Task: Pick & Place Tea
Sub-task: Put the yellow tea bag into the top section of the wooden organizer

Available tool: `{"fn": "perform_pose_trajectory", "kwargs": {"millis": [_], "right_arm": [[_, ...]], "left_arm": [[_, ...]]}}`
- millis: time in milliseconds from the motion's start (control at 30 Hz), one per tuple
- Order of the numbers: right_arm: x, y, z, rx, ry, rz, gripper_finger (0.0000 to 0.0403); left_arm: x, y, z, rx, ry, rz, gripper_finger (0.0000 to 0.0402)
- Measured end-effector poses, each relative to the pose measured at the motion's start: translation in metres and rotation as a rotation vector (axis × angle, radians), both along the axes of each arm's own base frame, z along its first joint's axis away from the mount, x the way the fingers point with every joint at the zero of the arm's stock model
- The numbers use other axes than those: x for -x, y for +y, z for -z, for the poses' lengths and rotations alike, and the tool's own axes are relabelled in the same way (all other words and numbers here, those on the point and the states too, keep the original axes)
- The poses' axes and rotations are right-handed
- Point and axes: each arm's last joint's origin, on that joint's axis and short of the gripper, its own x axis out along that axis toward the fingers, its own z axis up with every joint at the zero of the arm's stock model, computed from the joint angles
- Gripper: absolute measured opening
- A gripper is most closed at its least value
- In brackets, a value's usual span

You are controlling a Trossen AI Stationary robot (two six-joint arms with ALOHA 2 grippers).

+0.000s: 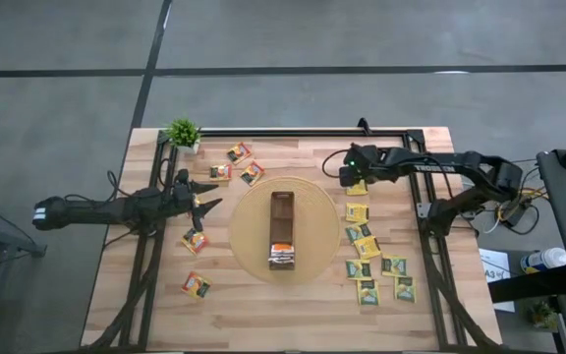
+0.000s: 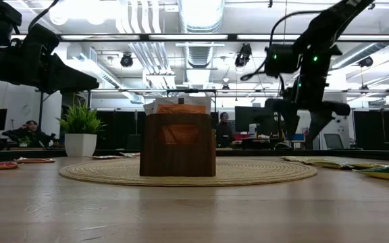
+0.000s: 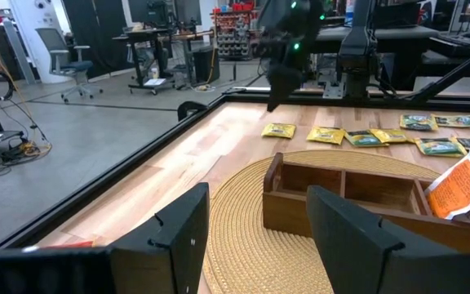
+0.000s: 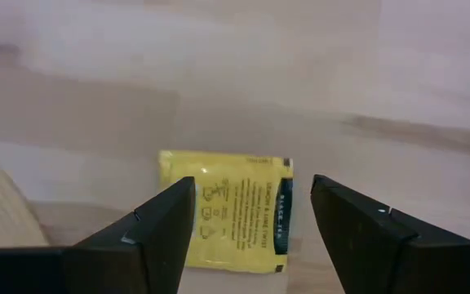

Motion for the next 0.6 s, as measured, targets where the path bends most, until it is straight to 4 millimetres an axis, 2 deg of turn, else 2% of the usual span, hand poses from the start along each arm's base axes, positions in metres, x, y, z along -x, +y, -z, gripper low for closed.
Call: {"fn": "perform_pose_trajectory", "kwargs": {"millis": [200, 433, 600], "right_arm": [[0.001, -0.016, 0.024, -0.071, 0.077, 0.018, 0.0242], [-0.009, -0.024, 0.051, -0.170, 0.110, -0.067, 0.0242], [-0.013, -0.026, 0.052, -0.171, 0.107, -0.087, 0.0242]], "left_arm": [[0.000, 0.000, 0.000, 0.000, 0.000, 0.000, 0.0202], [0.000, 0.000, 0.000, 0.000, 0.000, 0.001, 0.0202], [0.000, 0.000, 0.000, 0.000, 0.000, 0.000, 0.0202]]}}
